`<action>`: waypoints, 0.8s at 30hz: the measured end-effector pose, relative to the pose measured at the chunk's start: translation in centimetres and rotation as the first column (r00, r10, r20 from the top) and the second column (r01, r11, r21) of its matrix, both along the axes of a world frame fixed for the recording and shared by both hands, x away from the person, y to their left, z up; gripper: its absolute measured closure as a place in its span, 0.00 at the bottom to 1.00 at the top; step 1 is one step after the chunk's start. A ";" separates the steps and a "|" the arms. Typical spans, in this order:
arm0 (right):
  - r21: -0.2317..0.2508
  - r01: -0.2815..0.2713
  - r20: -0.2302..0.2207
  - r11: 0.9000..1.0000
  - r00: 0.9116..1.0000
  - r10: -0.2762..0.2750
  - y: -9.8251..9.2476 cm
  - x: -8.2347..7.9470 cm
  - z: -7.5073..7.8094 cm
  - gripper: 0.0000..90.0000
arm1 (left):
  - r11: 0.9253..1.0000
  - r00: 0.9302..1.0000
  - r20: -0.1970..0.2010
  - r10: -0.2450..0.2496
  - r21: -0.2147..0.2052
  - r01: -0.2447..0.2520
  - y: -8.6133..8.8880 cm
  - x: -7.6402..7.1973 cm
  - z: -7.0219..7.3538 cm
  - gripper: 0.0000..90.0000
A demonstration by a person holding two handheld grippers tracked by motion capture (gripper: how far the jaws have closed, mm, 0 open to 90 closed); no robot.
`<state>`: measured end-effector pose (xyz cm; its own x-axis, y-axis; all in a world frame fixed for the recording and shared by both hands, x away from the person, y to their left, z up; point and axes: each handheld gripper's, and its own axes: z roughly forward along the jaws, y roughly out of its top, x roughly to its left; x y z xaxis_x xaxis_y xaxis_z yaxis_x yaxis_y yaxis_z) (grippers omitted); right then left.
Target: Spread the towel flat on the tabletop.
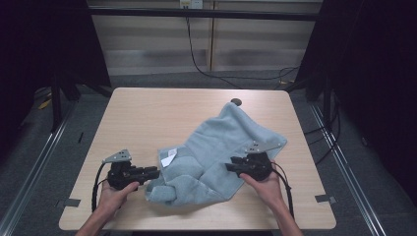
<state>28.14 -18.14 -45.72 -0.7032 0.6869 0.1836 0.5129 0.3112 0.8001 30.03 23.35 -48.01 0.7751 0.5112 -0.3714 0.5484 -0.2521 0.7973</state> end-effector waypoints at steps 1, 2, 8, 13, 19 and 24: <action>0.017 -0.028 0.003 0.999 1.000 0.028 0.8 -0.4 0.2 0.64 | 1.000 1.000 0.002 0.000 0.000 0.000 -0.1 0.0 0.0 0.80; 0.030 -0.054 0.012 0.998 0.998 0.054 1.4 -0.6 0.4 0.63 | 1.000 1.000 0.000 0.000 -0.003 0.000 -0.2 -0.1 0.0 0.79; 0.091 -0.211 -0.006 0.973 0.977 0.212 6.8 -1.2 0.4 0.55 | 1.000 1.000 -0.012 0.014 0.003 -0.014 -0.9 -1.0 0.6 0.66; 0.090 -0.287 -0.036 0.954 0.956 0.291 9.6 -1.1 -0.5 0.52 | 0.999 0.999 0.033 -0.039 -0.035 0.040 -0.7 -2.9 1.8 0.47; 0.082 -0.280 -0.054 0.956 0.957 0.285 9.3 -1.5 -1.4 0.95 | 0.997 0.997 0.014 -0.073 -0.002 0.073 -1.3 -3.9 1.1 0.32; 0.060 -0.195 -0.030 0.979 0.980 0.197 6.7 -2.0 -0.3 0.97 | 0.991 0.994 0.034 -0.106 0.080 0.103 -2.3 -4.0 0.6 0.74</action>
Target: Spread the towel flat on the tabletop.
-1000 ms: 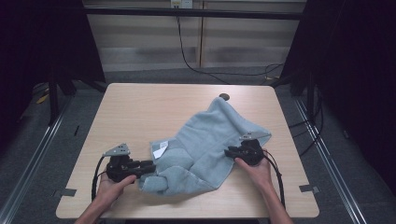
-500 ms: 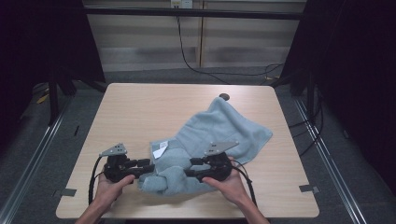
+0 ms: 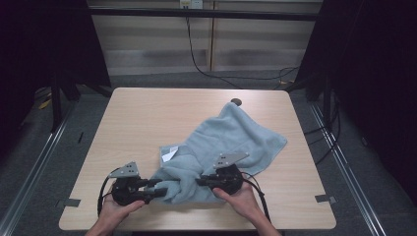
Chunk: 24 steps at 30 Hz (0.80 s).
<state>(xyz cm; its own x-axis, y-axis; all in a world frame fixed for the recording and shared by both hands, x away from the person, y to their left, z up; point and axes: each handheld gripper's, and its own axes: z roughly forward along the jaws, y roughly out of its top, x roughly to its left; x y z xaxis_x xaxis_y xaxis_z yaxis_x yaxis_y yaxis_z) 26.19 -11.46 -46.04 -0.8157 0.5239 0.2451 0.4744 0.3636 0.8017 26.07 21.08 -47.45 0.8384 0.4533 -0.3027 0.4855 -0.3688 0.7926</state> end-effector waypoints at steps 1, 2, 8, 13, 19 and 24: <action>0.004 0.016 0.005 1.000 1.000 -0.016 -0.7 -0.1 0.2 0.97 | 1.000 1.000 -0.009 0.013 -0.017 -0.014 0.1 0.1 0.0 0.82; -0.003 0.046 0.018 0.999 0.999 -0.046 -1.8 -0.5 0.7 0.97 | 1.000 1.000 -0.010 0.020 -0.018 -0.020 0.3 0.2 0.1 0.87; -0.043 0.158 0.050 0.987 0.987 -0.155 -6.5 -2.7 1.4 0.97 | 0.998 0.998 -0.020 0.057 -0.017 -0.057 1.5 0.6 0.0 0.91; -0.103 0.250 -0.006 0.963 0.968 -0.252 -10.6 -5.3 -0.3 0.97 | 0.998 0.999 -0.027 0.047 0.038 -0.046 1.3 0.5 -0.2 0.90; -0.128 0.307 -0.047 0.943 0.948 -0.315 -13.4 -7.7 -1.2 0.81 | 0.998 0.997 -0.045 0.066 0.014 -0.065 1.5 0.4 -0.1 0.80; -0.088 0.315 -0.012 0.945 0.948 -0.318 -13.4 -6.8 0.1 0.72 | 0.990 0.996 -0.029 0.090 -0.104 -0.092 2.1 1.1 1.0 0.63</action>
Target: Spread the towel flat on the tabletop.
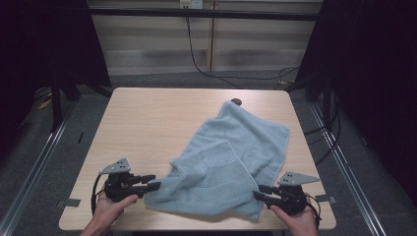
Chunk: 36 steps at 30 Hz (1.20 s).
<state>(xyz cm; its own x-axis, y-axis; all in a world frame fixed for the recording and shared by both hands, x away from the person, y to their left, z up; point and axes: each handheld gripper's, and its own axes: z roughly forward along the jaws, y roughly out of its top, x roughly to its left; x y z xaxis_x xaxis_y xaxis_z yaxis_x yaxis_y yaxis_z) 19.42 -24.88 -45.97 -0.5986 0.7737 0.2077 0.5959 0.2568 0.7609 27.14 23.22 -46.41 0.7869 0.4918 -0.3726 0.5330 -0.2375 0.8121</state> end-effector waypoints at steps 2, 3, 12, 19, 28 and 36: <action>-0.003 -0.010 0.025 1.000 1.000 0.010 0.5 1.3 0.6 0.69 | 1.000 1.000 0.021 0.011 -0.030 -0.011 -0.1 0.3 0.5 0.61; 0.009 -0.010 0.035 1.000 0.999 0.010 0.9 2.3 0.9 0.69 | 0.999 1.000 0.019 0.011 -0.049 -0.010 -0.2 0.5 0.6 0.60; -0.014 -0.037 -0.002 0.999 0.999 0.037 4.8 12.5 -0.8 0.58 | 0.976 0.989 -0.021 -0.148 0.158 0.150 -4.1 0.2 -1.8 0.79; -0.028 0.016 -0.042 0.999 0.999 -0.018 5.9 16.7 -3.6 0.53 | 0.959 0.980 -0.061 -0.188 0.202 0.196 -4.9 -0.1 -3.0 0.79; -0.106 0.021 0.012 0.994 1.000 -0.020 6.9 17.1 -4.6 0.89 | 0.961 0.979 -0.075 -0.188 0.192 0.200 -4.5 0.1 -3.2 0.79; -0.005 -0.003 0.076 1.000 0.997 0.004 5.6 15.2 -0.9 0.95 | 0.962 0.980 -0.058 -0.189 0.188 0.197 -4.0 -0.3 -3.1 0.78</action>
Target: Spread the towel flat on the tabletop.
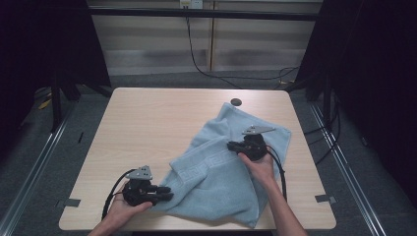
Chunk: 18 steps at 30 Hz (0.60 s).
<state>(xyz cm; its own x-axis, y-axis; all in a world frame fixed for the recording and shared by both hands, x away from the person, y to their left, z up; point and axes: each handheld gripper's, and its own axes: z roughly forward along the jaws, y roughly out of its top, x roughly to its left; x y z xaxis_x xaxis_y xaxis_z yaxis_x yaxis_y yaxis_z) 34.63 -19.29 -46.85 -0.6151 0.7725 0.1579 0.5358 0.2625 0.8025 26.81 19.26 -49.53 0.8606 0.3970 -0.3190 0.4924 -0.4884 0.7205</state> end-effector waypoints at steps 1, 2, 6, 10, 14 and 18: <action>0.000 0.000 0.000 1.000 1.000 0.000 0.0 0.0 0.0 0.95 | 1.000 1.000 0.000 0.000 0.000 0.000 0.0 0.0 0.0 0.78; 0.047 -0.012 0.040 0.999 0.999 0.011 -0.9 -1.1 1.8 0.95 | 1.000 1.000 0.001 0.003 0.005 -0.003 0.0 -0.1 0.0 0.78; 0.041 -0.003 0.090 0.999 0.996 -0.001 -2.5 -3.8 4.1 0.96 | 1.000 1.000 0.009 0.010 0.012 -0.010 -0.2 -0.3 0.1 0.77; 0.031 0.045 0.102 0.999 0.994 -0.048 -5.1 -7.0 4.4 0.96 | 1.000 0.999 0.030 0.015 0.023 -0.016 -0.4 -0.8 0.2 0.76; -0.012 0.099 0.038 0.995 0.994 -0.099 -7.5 -10.0 2.2 0.96 | 1.000 0.999 0.047 0.005 0.003 -0.005 -0.7 -1.4 0.7 0.68; -0.038 0.118 -0.058 0.992 0.991 -0.120 -8.7 -11.4 -0.9 0.96 | 0.994 0.998 0.048 0.033 -0.107 -0.028 -0.4 -1.0 2.0 0.65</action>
<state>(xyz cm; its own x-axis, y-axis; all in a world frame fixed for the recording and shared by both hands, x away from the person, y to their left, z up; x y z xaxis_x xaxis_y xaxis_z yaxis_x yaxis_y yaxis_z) 23.21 -27.97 -47.71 -0.5086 0.8453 0.1638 0.6122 0.2212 0.7592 25.80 18.82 -47.54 0.8645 0.3896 -0.3176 0.4680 -0.3931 0.7915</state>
